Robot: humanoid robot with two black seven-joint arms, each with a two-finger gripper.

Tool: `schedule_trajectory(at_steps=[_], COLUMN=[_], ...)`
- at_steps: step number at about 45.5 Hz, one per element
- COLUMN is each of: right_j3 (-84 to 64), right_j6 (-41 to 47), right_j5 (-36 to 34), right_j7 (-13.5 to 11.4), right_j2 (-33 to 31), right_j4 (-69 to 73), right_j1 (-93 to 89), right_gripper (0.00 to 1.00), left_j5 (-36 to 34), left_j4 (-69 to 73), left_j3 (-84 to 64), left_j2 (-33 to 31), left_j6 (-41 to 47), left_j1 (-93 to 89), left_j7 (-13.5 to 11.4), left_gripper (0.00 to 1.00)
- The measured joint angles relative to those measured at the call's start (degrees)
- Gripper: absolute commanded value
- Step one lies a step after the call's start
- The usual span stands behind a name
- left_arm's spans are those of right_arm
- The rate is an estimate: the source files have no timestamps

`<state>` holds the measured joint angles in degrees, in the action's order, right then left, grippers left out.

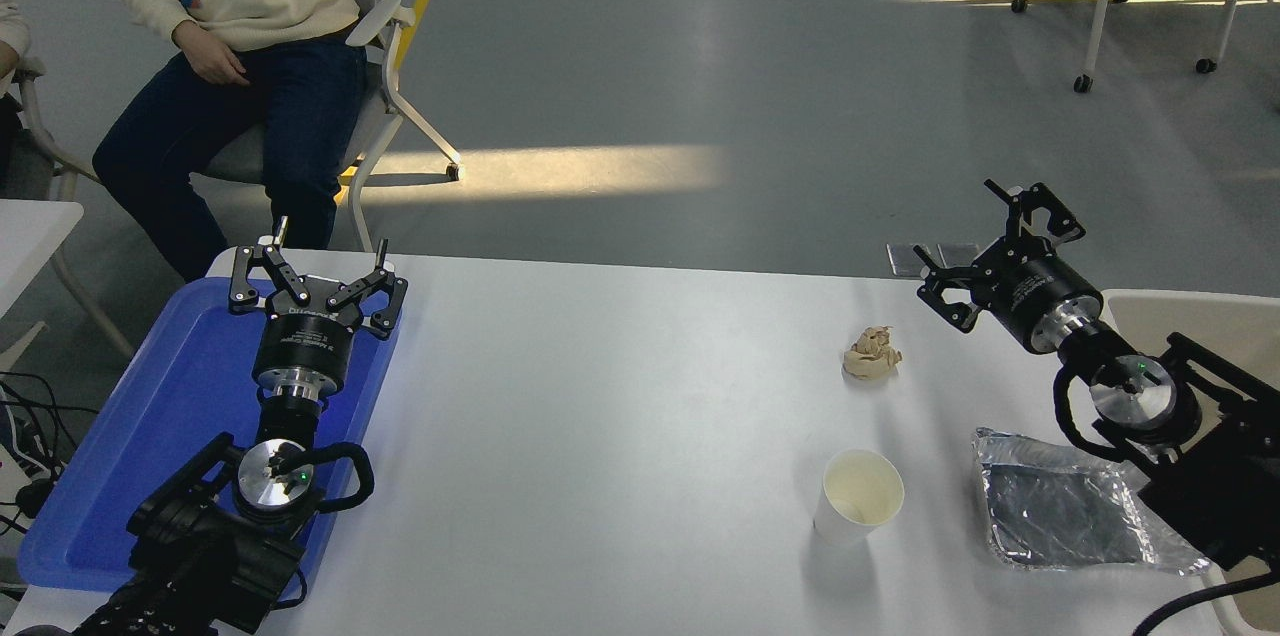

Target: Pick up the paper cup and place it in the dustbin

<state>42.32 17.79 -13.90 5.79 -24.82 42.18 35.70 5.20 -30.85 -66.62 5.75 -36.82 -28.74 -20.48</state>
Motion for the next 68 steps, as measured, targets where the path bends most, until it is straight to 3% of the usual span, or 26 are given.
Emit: schedule_trajectory(at_steps=[42,68], right_j3=[-0.23,-1.91], right_j6=[-0.08,-1.05], right_j5=[2.57,15.03], right_j7=[-0.08,-0.70], right_j2=[0.74,-4.06], right_j4=[1.23,8.15], right_j1=[0.17,1.45], right_gripper=[1.00,1.00], left_j5=[0.08,0.07], left_j4=[0.00,0.00], left_j3=[0.03,0.07], left_j2=[0.04,0.05], left_j6=[0.00,0.00], left_j1=[0.00,0.00], left_j7=[0.00,0.00], left_gripper=[1.00,1.00])
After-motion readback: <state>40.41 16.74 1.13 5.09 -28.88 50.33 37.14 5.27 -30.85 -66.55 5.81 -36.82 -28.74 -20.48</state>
